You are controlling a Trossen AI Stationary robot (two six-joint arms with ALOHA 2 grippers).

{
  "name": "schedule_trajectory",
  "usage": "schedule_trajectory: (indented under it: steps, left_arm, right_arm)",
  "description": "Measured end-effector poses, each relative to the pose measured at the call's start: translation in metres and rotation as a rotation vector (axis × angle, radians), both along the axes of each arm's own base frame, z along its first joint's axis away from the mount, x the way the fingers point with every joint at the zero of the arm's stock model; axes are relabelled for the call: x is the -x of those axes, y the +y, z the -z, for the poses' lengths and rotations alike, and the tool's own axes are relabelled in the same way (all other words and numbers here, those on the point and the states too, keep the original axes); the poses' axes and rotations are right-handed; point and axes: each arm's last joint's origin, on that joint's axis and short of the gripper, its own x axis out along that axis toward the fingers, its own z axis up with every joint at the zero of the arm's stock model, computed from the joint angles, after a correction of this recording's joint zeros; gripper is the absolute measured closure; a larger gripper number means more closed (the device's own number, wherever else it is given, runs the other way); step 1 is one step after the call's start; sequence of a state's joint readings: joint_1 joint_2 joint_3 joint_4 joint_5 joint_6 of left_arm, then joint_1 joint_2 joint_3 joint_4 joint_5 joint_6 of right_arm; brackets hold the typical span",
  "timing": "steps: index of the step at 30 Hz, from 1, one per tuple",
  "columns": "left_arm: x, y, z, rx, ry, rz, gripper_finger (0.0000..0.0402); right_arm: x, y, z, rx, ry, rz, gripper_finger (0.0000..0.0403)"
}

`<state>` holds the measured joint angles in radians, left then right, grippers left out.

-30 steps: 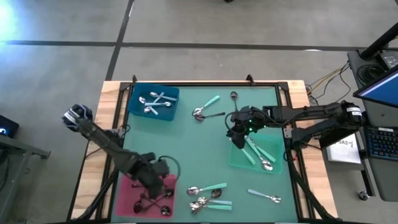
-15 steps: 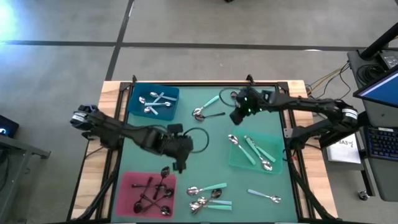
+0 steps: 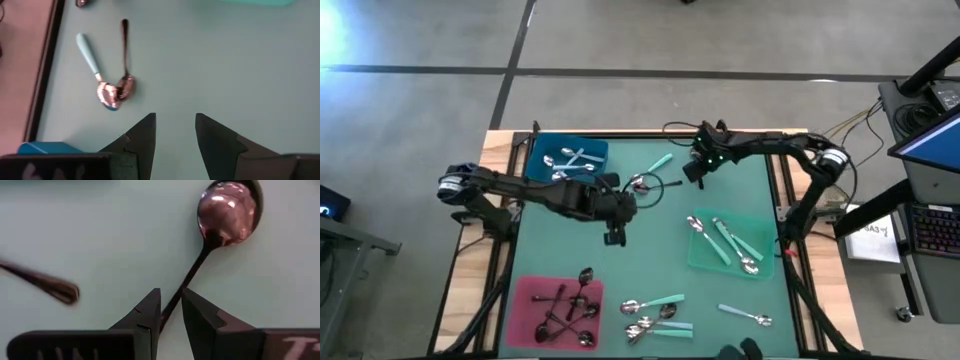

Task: Sort silverware by color (type)
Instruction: Put the top black spoon into the pink bin

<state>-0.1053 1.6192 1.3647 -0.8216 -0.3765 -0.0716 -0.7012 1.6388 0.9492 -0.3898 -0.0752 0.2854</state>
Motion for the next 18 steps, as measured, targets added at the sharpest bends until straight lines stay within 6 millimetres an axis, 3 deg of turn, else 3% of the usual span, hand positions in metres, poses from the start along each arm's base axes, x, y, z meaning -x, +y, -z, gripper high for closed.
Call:
schedule_trajectory:
  steps: [9, 18]
  left_arm:
    - [0.000, 0.021, -0.002, -0.028, 0.016, -0.014, 0.0279]
    - [0.003, 0.024, -0.006, -0.030, 0.010, -0.018, 0.0279]
  right_arm:
    - [-0.018, -0.023, 0.009, 0.099, 0.088, 0.007, 0.0335]
    - [-0.027, -0.031, 0.016, 0.113, 0.120, -0.050, 0.0344]
